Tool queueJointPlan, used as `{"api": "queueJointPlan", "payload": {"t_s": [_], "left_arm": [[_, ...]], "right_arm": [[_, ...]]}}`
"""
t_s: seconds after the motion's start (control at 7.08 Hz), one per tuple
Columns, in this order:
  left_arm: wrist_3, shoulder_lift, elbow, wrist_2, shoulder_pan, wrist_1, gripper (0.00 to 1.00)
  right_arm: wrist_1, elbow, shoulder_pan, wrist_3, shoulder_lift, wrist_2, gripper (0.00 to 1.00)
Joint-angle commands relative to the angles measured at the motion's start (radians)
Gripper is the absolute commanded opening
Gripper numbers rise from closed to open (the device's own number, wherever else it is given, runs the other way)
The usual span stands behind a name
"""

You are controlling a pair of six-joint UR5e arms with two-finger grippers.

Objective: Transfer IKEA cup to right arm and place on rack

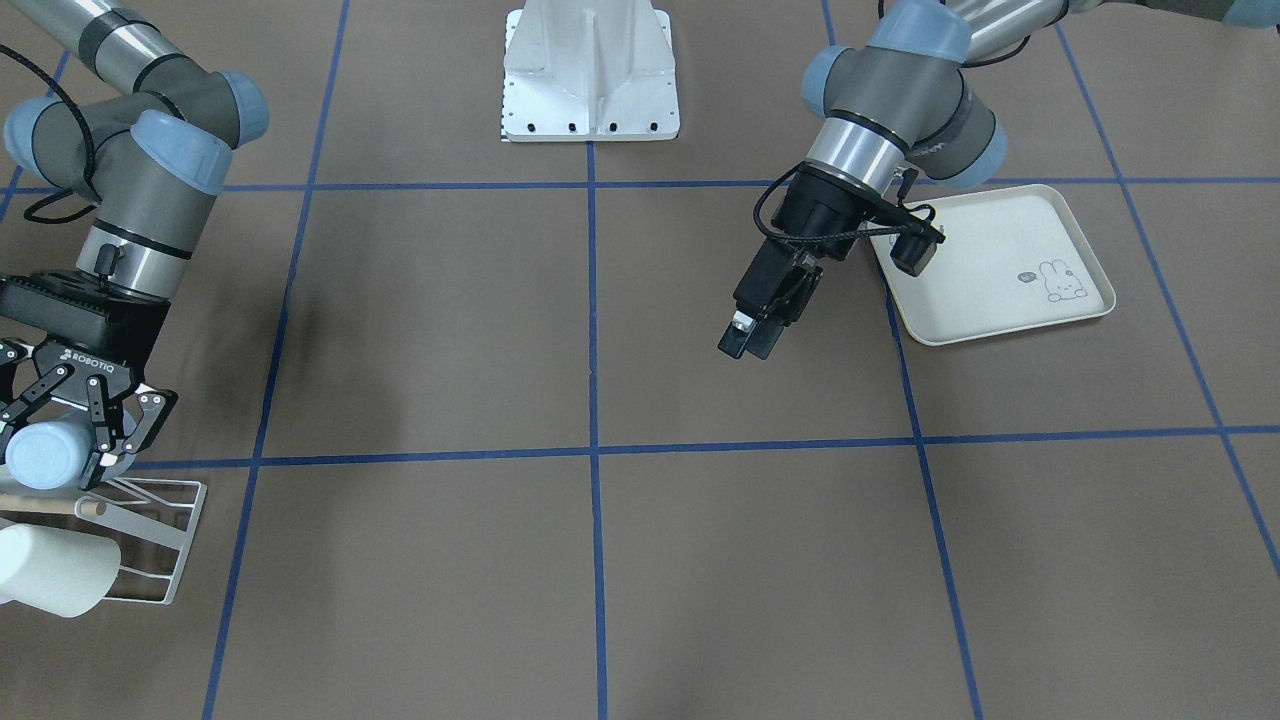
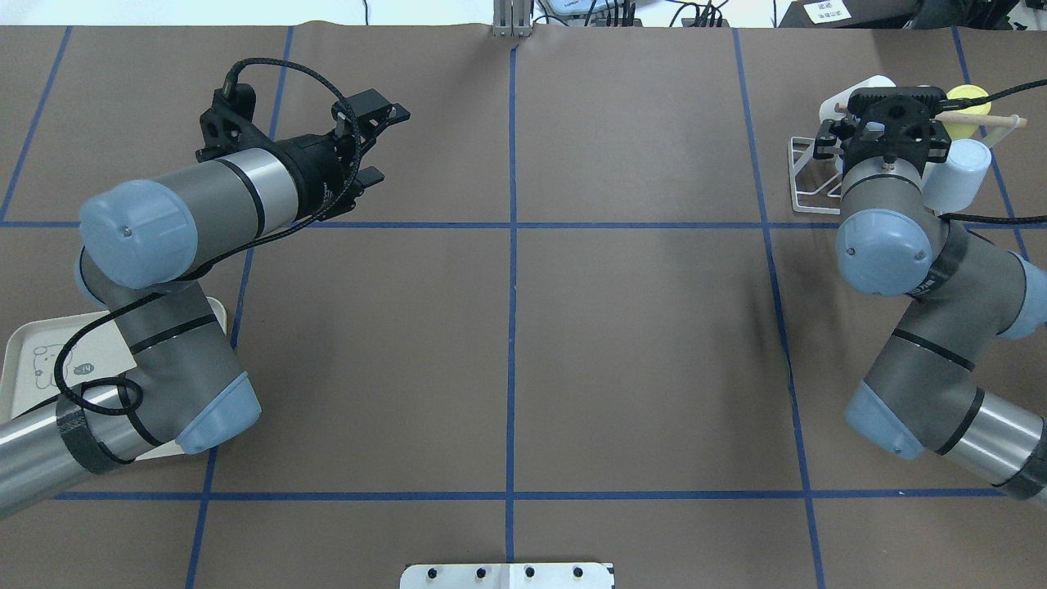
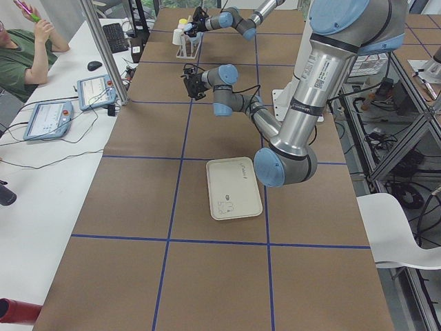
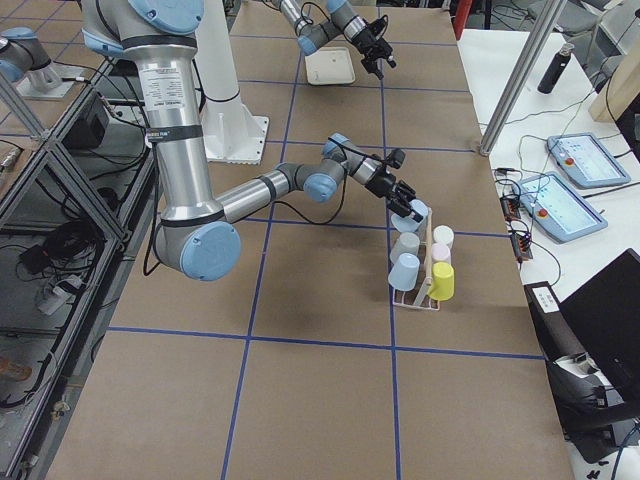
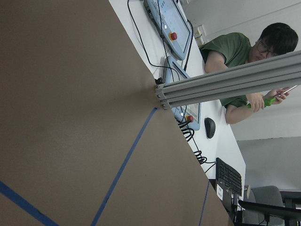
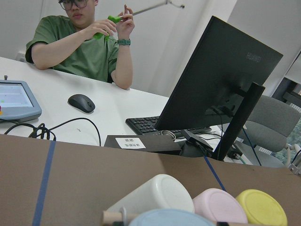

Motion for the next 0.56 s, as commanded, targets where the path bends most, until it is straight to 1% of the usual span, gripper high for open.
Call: {"api": "queueJointPlan", "payload": {"t_s": [0.0, 0.14, 0.42], "left_arm": [[-0.001, 0.0, 0.006, 0.0, 0.0, -0.001, 1.0], [-0.001, 0.0, 0.006, 0.0, 0.0, -0.001, 1.0], [0.003, 0.0, 0.008, 0.0, 0.0, 0.0, 1.0]], "right_arm": [[0.0, -0.006, -0.004, 0.0, 0.0, -0.001, 0.36], [0.002, -0.019, -0.004, 0.003, 0.0, -0.001, 0.99], [0.043, -0.019, -0.004, -0.007, 0.0, 0.004, 1.0]]}}
